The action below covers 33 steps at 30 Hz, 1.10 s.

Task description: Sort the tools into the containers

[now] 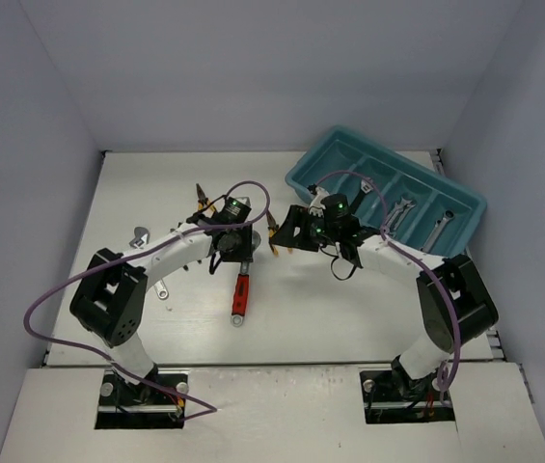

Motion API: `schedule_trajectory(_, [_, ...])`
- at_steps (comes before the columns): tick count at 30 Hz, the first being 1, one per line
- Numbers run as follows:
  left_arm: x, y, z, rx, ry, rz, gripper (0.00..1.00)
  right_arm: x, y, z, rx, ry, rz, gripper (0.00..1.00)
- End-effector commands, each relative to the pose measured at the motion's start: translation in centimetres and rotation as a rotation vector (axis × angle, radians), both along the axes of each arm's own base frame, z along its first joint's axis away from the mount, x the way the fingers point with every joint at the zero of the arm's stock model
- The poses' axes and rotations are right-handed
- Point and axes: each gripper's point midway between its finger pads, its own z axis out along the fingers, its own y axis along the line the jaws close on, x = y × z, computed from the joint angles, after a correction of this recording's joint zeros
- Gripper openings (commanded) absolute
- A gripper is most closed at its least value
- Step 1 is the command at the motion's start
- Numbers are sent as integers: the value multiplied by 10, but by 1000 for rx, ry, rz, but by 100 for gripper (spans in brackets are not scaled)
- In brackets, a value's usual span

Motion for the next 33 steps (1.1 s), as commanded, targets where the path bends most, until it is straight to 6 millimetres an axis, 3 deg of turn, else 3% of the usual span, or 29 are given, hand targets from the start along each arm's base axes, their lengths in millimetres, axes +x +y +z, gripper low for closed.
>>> schedule_trajectory(1, [24, -27, 74, -172, -229, -63, 0, 17, 34, 49, 126, -146, 82, 64])
schedule_trajectory(10, [20, -32, 90, -226, -278, -105, 0, 17, 68, 41, 138, -155, 165, 64])
schedule_trajectory(24, [13, -33, 97, -255, -309, -135, 0, 26, 83, 34, 158, -166, 192, 62])
schedule_trajectory(33, [14, -33, 106, -272, -344, -138, 0, 8, 106, 36, 208, -158, 282, 59])
